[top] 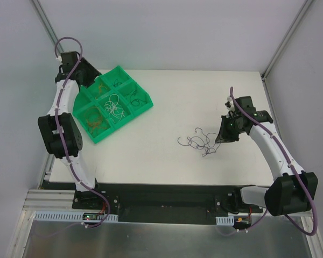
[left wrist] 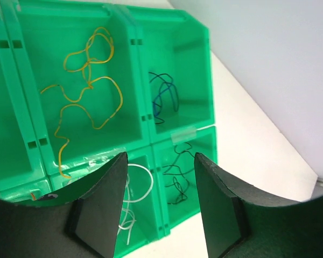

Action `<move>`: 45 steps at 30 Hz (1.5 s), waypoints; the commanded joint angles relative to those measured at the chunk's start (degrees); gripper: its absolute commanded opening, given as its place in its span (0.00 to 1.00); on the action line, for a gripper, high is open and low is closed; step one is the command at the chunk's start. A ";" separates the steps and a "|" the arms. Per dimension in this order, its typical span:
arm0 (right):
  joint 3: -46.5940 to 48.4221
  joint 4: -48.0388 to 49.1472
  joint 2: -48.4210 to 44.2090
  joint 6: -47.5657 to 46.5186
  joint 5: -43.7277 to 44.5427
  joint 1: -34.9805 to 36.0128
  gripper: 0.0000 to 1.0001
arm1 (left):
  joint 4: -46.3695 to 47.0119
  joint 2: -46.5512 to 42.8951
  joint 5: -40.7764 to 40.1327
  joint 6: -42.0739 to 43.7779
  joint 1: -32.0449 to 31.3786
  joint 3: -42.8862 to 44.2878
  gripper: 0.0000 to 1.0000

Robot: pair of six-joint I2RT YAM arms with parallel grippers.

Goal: Untangle the cables

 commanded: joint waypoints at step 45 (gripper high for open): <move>-6.64 0.95 -3.75 4.81 -17.72 3.25 0.01 | -5.42 -16.32 19.79 13.02 -45.12 -23.53 0.56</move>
